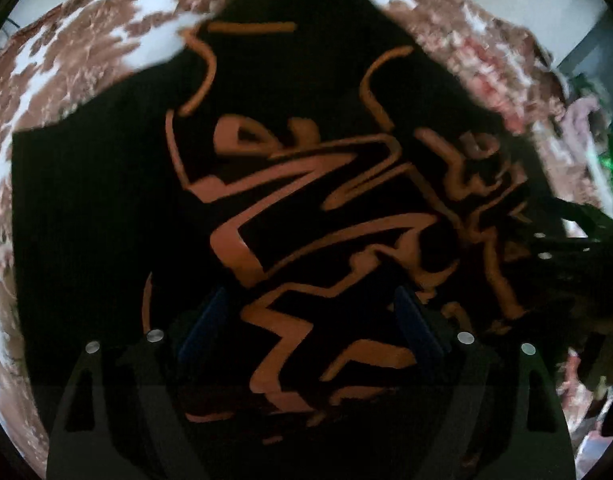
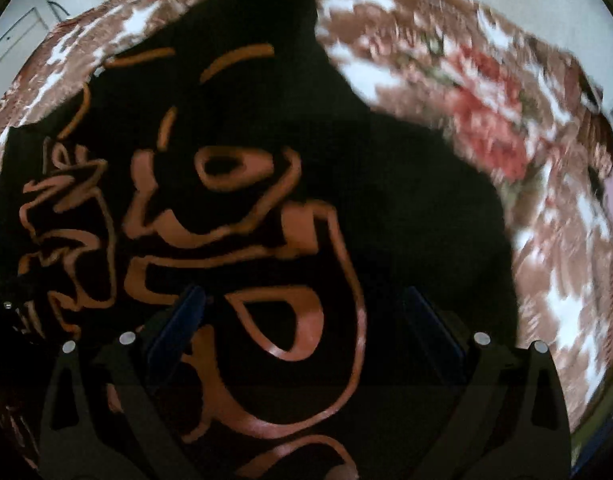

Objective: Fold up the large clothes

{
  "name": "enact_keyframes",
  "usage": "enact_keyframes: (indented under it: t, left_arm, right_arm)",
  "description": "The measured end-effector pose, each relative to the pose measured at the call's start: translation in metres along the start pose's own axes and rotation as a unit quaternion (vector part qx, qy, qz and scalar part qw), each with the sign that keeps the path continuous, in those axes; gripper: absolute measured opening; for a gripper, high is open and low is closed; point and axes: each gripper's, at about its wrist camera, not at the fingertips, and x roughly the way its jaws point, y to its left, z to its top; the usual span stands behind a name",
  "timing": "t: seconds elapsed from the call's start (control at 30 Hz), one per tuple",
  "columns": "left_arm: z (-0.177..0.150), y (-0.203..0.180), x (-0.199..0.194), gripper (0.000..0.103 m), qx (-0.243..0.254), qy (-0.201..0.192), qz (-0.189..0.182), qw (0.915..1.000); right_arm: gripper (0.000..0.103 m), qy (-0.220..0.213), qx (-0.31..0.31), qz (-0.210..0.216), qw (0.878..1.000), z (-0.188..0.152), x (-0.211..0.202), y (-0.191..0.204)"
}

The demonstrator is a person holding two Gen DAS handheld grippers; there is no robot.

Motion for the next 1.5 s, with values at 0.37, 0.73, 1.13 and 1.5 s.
enact_keyframes:
  t: [0.37, 0.73, 1.13, 1.5]
  left_arm:
    - [0.010, -0.008, -0.027, 0.086, 0.049, -0.037, -0.002, 0.9981]
    - [0.109, 0.085, -0.049, 0.087, -0.019, -0.054, -0.004, 0.9984]
    - [0.245, 0.079, 0.022, 0.087, 0.034, -0.056, -0.014, 0.9977]
    - [0.371, 0.095, 0.086, 0.085, 0.017, -0.069, -0.038, 0.9968]
  right_arm:
    - [0.098, -0.025, 0.051, 0.063, 0.996, 0.003, -0.024, -0.024]
    - [0.098, -0.053, 0.040, 0.056, 0.996, 0.109, -0.035, -0.049]
    - [0.098, -0.059, -0.002, 0.097, 0.994, 0.246, 0.043, -0.031]
    - [0.042, -0.029, -0.065, 0.094, 0.993, 0.359, 0.134, -0.020]
